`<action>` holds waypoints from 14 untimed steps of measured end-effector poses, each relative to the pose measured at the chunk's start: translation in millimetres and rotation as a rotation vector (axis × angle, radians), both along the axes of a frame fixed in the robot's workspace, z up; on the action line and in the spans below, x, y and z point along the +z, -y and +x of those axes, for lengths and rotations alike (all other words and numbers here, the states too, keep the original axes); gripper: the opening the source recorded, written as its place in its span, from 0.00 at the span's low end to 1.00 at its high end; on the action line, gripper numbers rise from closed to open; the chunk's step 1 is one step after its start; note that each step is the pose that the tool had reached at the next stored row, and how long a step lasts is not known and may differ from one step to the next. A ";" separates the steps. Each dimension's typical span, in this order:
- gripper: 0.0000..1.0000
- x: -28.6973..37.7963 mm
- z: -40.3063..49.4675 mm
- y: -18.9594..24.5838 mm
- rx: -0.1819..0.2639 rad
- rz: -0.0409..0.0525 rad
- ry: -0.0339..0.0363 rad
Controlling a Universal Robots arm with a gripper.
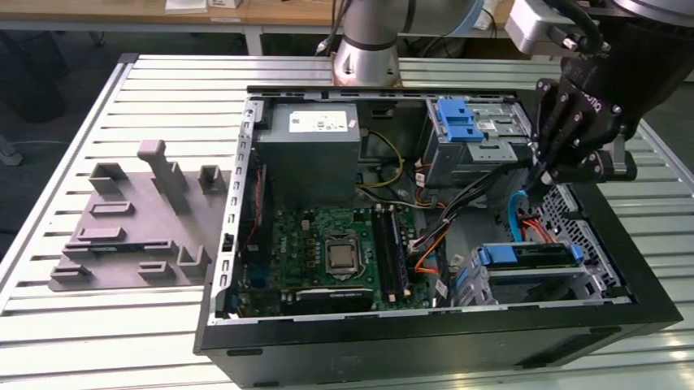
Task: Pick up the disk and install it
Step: 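Insert the second disk wire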
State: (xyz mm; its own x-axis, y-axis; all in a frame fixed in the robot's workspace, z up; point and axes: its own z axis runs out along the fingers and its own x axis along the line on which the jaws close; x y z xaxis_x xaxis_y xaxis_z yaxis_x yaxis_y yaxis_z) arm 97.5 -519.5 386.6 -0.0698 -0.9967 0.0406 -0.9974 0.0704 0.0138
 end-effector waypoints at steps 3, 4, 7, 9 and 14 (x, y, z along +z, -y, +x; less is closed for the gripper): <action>0.11 -0.2 0.0 -2.3 0.003 -0.0015 0.0000; 0.11 -0.3 0.0 -3.2 0.004 -0.0027 0.0000; 0.18 -1.0 0.0 -5.9 0.007 -0.0063 0.0000; 0.19 -1.8 0.1 -7.1 0.009 -0.0095 0.0000; 0.25 -6.1 0.3 -7.7 0.015 -0.0120 0.0001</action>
State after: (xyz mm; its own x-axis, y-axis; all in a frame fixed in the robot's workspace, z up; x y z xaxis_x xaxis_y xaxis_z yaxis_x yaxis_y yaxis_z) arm 97.8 -511.8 380.5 -0.0546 -0.9971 0.0526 -0.9984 0.0553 0.0130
